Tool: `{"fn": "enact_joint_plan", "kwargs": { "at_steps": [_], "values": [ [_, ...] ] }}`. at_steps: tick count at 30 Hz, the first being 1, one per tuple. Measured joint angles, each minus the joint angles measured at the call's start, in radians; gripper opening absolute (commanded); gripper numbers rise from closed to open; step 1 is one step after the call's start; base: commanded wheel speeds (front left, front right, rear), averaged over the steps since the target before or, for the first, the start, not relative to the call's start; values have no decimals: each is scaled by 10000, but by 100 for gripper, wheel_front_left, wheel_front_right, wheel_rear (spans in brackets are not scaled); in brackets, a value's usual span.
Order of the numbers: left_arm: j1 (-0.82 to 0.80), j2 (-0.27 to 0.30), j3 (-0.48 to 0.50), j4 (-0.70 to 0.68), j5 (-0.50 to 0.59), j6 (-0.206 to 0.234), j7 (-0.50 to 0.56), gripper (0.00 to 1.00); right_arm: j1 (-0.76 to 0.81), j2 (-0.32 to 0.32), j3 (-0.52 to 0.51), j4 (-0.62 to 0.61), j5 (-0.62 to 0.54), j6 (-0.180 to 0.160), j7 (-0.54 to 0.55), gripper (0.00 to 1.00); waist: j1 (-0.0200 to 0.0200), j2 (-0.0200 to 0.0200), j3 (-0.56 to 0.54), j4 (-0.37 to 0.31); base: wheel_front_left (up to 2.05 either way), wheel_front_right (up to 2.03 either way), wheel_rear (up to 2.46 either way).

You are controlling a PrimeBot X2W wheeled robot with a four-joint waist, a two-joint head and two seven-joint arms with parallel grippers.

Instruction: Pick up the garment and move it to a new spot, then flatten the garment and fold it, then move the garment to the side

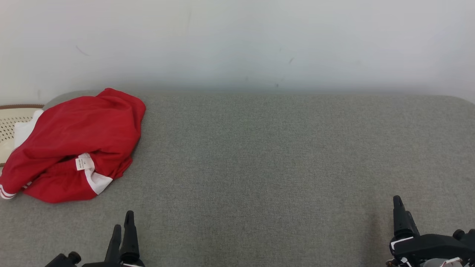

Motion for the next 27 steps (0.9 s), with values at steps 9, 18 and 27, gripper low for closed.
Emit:
{"fn": "enact_joint_plan", "kwargs": {
  "at_steps": [9, 18, 27],
  "values": [
    [188, 4, 13, -270, 1549, 284, -140, 100, 6, -2, 226, 73, -1174, 0, -366, 100, 0, 0, -27, 21, 0, 0, 0],
    [298, 13, 63, -685, 2821, 520, -274, 100, 19, -2, 541, 65, -2412, 0, -742, 100, 0, 0, -62, 65, 0, 0, 0],
    [446, 19, 98, -832, 3923, 767, -435, 100, 35, 0, 871, -31, -3440, 0, -945, 100, 0, 0, -106, 109, 0, 0, 0]
  ]
}}
